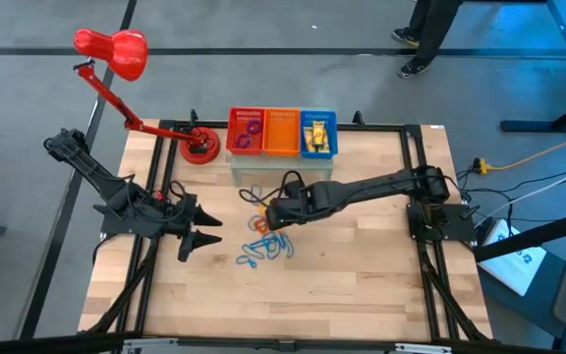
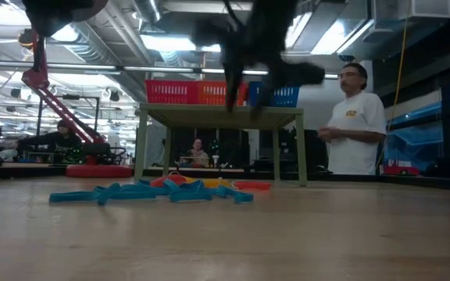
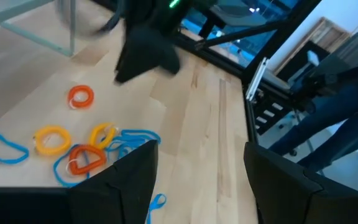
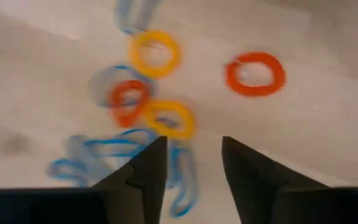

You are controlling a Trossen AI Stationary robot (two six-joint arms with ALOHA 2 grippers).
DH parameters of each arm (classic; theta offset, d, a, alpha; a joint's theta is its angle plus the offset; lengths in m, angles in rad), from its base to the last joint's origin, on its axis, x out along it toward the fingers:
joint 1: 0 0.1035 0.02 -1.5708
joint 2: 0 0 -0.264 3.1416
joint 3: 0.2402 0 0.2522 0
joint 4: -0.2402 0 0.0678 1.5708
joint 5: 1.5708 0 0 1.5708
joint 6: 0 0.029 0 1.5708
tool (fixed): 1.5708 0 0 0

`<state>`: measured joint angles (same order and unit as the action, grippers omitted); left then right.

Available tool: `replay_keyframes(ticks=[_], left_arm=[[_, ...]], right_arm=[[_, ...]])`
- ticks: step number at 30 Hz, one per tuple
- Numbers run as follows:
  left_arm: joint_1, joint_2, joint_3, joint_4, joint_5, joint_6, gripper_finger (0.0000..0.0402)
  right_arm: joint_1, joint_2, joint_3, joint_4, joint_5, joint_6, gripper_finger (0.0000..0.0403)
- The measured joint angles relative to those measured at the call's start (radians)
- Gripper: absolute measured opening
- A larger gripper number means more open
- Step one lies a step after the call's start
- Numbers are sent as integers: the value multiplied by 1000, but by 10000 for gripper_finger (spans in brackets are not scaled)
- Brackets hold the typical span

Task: Pick & Place Office Desk Supplies
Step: Put the orange spring keychain into the red bin on the shelf

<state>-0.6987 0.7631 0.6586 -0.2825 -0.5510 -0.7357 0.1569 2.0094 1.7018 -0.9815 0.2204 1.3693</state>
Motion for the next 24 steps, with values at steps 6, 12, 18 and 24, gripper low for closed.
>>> replay_keyframes(ticks=[6,12,18,24], left_arm=[[0,0,0,26,2,15,235],[0,0,0,34,5,-5,235],[0,0,0,64,-19,-35,235],[0,3,0,110,-40,-70,235]], right_arm=[[-36,0,-96,118,-74,-207,208],[-84,12,-96,130,-52,-482,199],[-99,63,-96,124,-86,-668,181],[-116,116,-97,125,-83,-712,179]])
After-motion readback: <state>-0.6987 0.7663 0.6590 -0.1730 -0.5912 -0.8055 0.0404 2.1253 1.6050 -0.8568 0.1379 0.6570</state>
